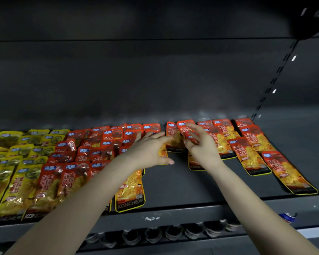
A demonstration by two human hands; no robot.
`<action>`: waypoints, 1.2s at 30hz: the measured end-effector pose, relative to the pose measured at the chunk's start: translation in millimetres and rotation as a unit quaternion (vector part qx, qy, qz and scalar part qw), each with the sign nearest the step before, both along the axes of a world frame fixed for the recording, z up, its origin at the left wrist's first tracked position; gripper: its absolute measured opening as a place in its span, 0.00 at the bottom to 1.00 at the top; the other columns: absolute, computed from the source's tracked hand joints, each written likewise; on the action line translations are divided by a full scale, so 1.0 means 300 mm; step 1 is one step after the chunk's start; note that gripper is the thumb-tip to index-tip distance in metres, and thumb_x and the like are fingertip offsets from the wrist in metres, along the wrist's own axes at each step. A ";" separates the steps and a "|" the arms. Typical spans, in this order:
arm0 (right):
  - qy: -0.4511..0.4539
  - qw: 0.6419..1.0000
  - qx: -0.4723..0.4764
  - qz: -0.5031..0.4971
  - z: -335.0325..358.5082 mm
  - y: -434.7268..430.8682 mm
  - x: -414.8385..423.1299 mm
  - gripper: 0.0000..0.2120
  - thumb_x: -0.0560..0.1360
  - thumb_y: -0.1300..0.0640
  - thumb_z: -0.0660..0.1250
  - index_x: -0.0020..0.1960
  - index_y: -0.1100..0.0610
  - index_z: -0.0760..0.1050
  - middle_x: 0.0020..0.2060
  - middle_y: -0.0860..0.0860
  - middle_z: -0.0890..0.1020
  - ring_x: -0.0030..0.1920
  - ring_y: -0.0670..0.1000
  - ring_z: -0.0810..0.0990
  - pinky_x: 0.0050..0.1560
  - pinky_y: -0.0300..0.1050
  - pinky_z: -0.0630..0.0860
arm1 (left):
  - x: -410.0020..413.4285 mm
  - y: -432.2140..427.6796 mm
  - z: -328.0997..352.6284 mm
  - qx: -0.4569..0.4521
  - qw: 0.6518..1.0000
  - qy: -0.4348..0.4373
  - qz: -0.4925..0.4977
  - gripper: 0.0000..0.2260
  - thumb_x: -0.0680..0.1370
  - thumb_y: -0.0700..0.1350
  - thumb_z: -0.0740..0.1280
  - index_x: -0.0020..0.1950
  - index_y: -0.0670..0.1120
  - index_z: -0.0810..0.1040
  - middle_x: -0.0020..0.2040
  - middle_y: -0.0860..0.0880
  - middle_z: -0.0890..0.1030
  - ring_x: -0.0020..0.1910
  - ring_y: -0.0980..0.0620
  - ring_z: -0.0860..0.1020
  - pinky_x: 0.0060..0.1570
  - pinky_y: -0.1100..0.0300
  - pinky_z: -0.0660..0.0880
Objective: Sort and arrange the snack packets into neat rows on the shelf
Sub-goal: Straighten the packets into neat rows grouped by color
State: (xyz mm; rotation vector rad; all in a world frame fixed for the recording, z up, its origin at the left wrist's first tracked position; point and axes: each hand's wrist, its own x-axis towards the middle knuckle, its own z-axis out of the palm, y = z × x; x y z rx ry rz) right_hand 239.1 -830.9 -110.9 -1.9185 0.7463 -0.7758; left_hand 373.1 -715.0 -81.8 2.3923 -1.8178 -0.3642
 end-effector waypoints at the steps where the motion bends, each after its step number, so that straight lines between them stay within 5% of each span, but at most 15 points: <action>1: 0.005 1.000 -0.026 -0.008 -0.002 -0.009 -0.019 0.23 0.73 0.69 0.63 0.65 0.53 0.70 0.63 0.49 0.74 0.64 0.48 0.73 0.60 0.38 0.69 | -0.018 -0.009 0.003 -0.013 1.000 0.002 -0.002 0.35 0.73 0.61 0.67 0.76 0.57 0.56 0.78 0.54 0.53 0.77 0.47 0.51 0.73 0.42 0.43; 7: 0.035 0.991 -0.127 -0.034 0.005 -0.055 -0.177 0.24 0.71 0.67 0.66 0.66 0.55 0.71 0.64 0.51 0.72 0.62 0.47 0.71 0.60 0.28 0.63 | -0.139 -0.099 -0.011 -0.064 0.997 0.007 -0.037 0.33 0.73 0.62 0.66 0.75 0.58 0.58 0.77 0.54 0.55 0.76 0.51 0.53 0.74 0.44 0.45; 10: 0.045 0.986 -0.150 -0.054 0.008 -0.095 -0.273 0.24 0.71 0.67 0.66 0.65 0.54 0.72 0.65 0.50 0.72 0.65 0.45 0.69 0.64 0.36 0.66 | -0.220 -0.160 -0.016 -0.091 0.994 0.013 -0.059 0.33 0.73 0.62 0.66 0.75 0.58 0.59 0.77 0.54 0.57 0.75 0.53 0.54 0.74 0.48 0.45; 14: 0.053 0.982 -0.161 -0.086 0.009 -0.159 -0.403 0.23 0.71 0.67 0.66 0.65 0.56 0.72 0.65 0.53 0.72 0.66 0.49 0.70 0.65 0.34 0.64 | -0.333 -0.235 -0.022 -0.114 0.989 0.021 -0.089 0.32 0.73 0.62 0.67 0.74 0.57 0.61 0.76 0.56 0.59 0.75 0.54 0.56 0.74 0.47 0.45; 18: 0.073 0.972 -0.184 -0.127 0.012 -0.215 -0.529 0.22 0.70 0.67 0.67 0.63 0.56 0.74 0.64 0.53 0.73 0.64 0.49 0.71 0.57 0.18 0.56 | -0.432 -0.310 -0.040 -0.109 0.988 0.030 -0.110 0.32 0.73 0.62 0.66 0.74 0.58 0.60 0.75 0.55 0.60 0.75 0.55 0.56 0.74 0.45 0.45; 21: 0.074 0.969 -0.182 -0.150 0.008 -0.247 -0.620 0.20 0.70 0.66 0.67 0.61 0.57 0.75 0.63 0.53 0.74 0.59 0.44 0.72 0.54 0.16 0.56 | -0.517 -0.363 -0.052 -0.109 0.986 0.032 -0.121 0.32 0.73 0.62 0.66 0.74 0.57 0.61 0.75 0.54 0.62 0.74 0.55 0.58 0.74 0.45 0.46; 26: 0.119 0.963 -0.174 -0.167 -0.020 -0.306 -0.753 0.20 0.70 0.65 0.67 0.61 0.57 0.75 0.62 0.55 0.74 0.63 0.53 0.74 0.56 0.22 0.59 | -0.666 -0.439 -0.073 -0.095 0.984 0.036 -0.145 0.33 0.72 0.63 0.66 0.74 0.56 0.60 0.74 0.54 0.64 0.74 0.54 0.59 0.74 0.46 0.42; 29: 0.147 0.964 -0.156 -0.157 -0.031 -0.323 -0.816 0.21 0.70 0.64 0.68 0.62 0.56 0.74 0.59 0.54 0.76 0.57 0.53 0.77 0.52 0.20 0.60 | -0.730 -0.482 -0.091 -0.064 0.987 0.004 -0.144 0.37 0.72 0.65 0.64 0.76 0.54 0.55 0.76 0.50 0.60 0.76 0.50 0.54 0.74 0.47 0.42; 36: 0.196 0.966 -0.149 -0.081 -0.041 -0.315 -0.833 0.28 0.69 0.65 0.65 0.67 0.53 0.69 0.56 0.55 0.78 0.55 0.54 0.77 0.49 0.34 0.68 | -0.797 -0.530 -0.116 0.000 0.997 0.012 -0.083 0.40 0.73 0.63 0.65 0.77 0.53 0.50 0.77 0.39 0.51 0.76 0.41 0.48 0.74 0.48 0.44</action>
